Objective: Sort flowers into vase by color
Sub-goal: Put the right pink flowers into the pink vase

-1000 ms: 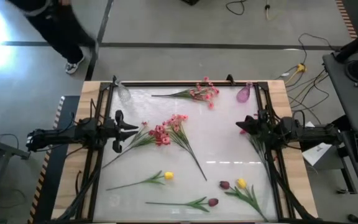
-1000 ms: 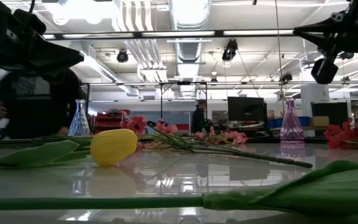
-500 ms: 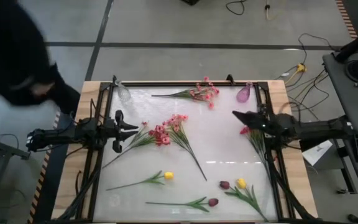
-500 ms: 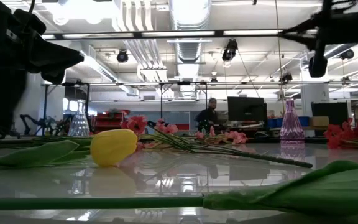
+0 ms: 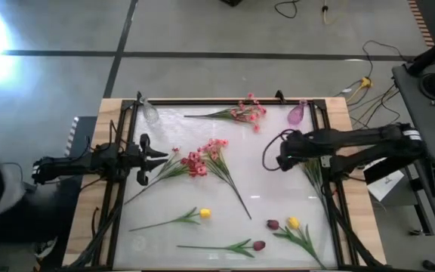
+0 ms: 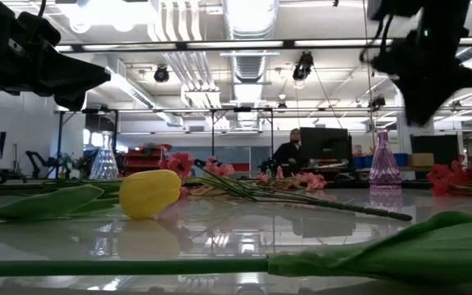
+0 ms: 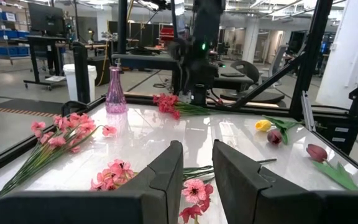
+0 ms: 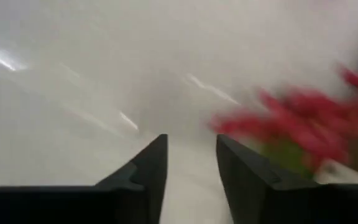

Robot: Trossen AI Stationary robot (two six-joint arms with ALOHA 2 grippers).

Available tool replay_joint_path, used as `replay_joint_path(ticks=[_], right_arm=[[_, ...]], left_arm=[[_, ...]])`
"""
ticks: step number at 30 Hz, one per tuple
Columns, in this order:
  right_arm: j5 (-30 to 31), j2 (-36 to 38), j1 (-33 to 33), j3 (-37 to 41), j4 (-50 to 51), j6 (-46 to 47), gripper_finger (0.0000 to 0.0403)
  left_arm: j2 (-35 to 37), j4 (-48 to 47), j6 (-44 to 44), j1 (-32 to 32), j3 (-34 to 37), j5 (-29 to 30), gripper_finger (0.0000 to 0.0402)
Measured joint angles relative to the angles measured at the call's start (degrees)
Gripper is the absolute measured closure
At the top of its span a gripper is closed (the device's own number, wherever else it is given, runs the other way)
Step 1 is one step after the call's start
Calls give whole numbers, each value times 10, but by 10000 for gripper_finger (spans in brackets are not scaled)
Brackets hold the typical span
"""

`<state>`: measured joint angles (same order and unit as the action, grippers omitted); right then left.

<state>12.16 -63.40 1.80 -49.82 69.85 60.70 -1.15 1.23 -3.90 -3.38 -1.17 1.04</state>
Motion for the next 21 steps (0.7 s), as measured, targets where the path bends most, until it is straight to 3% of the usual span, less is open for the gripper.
replay_joint_path(ticks=[5, 11, 15, 21], right_arm=[[-73, -79, 35, 27, 12, -69, 216], [-97, -139, 90, 59, 35, -106, 190], [-142, -158, 129, 83, 18, -161, 189], [-148, -193, 169, 118, -17, -209, 223]], left_arm=[[0, 0, 0, 0, 0, 0, 326], [0, 0, 0, 0, 0, 0, 326], [0, 0, 0, 0, 0, 0, 326], [0, 0, 0, 0, 0, 0, 326]])
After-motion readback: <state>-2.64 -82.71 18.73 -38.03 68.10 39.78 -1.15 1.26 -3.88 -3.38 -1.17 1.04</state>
